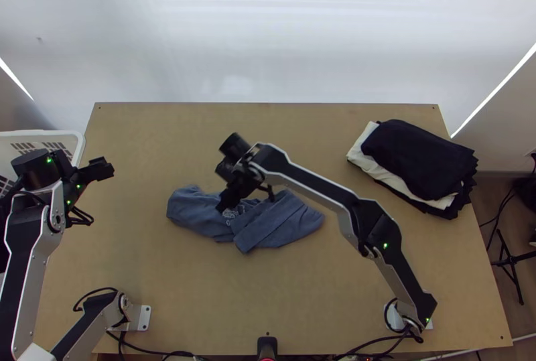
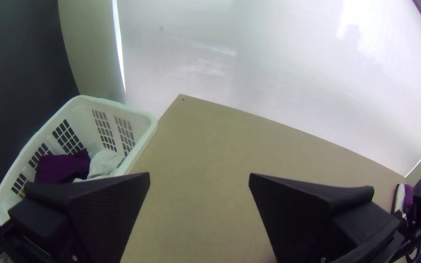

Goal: Fold the t-shirt

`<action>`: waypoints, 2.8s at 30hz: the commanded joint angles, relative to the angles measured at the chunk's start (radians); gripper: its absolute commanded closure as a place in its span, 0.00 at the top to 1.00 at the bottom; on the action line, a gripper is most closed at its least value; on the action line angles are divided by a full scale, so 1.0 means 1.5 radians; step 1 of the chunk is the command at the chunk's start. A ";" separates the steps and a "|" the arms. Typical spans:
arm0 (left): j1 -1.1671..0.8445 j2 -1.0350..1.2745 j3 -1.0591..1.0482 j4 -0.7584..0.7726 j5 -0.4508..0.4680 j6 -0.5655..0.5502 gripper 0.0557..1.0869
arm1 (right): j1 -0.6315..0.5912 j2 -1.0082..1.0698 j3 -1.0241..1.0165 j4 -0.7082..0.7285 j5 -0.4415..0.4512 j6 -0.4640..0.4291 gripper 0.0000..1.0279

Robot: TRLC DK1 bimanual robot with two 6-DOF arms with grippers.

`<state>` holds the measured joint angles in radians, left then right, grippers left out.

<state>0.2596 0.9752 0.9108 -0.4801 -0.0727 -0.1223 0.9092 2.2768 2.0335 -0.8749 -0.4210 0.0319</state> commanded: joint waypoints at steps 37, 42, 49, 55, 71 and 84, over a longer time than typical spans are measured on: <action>-0.008 0.047 0.003 0.039 0.002 0.003 0.96 | -0.365 -0.198 -0.296 0.132 0.126 0.019 0.38; -0.009 0.056 0.007 0.047 0.002 0.006 0.96 | -0.301 -0.244 -0.284 0.133 0.136 0.011 0.86; -0.013 0.077 0.023 0.053 0.002 0.006 0.96 | -0.113 -0.266 -0.242 0.134 0.155 -0.083 0.78; -0.015 0.083 0.033 0.053 0.002 -0.003 0.96 | -0.032 -0.198 -0.174 0.136 0.154 -0.103 0.19; -0.013 0.080 0.039 0.050 0.002 -0.004 0.96 | 0.001 -0.006 0.009 0.118 0.169 -0.109 0.57; -0.009 0.088 0.064 0.046 0.001 -0.001 0.96 | -0.035 0.044 0.025 0.118 0.208 -0.118 0.51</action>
<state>0.2440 1.0988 0.9863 -0.4080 -0.0715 -0.1291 0.8764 2.3013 2.0563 -0.6968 -0.1364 -0.1398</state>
